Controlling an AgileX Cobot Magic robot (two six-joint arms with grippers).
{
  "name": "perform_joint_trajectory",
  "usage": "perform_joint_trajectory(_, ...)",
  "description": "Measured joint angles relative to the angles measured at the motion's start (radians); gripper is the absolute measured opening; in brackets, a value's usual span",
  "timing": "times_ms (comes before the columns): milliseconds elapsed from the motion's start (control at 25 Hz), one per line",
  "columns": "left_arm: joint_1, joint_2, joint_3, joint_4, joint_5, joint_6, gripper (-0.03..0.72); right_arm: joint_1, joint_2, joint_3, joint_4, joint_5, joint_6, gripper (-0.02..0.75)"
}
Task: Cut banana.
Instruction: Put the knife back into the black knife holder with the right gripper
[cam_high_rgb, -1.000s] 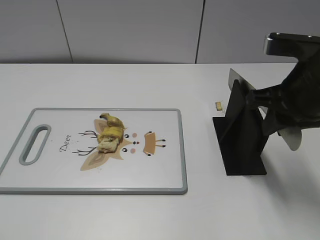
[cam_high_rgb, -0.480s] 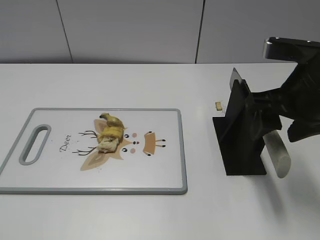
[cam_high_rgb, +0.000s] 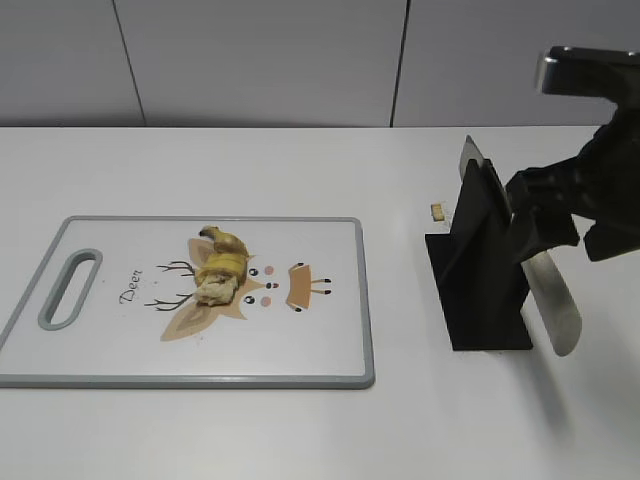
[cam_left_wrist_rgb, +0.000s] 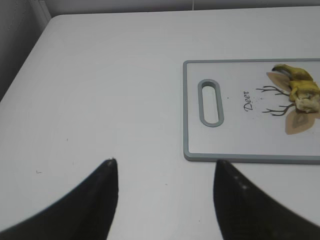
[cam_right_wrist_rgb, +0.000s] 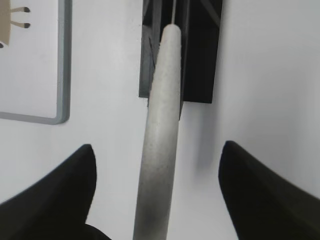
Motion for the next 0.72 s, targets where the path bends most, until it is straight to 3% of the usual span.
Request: perform_joint_trajectory(720,0.0,0.0,0.0,0.0,0.0,0.0,0.567,0.0,-0.373,0.055,0.001,-0.008,-0.265,0.586)
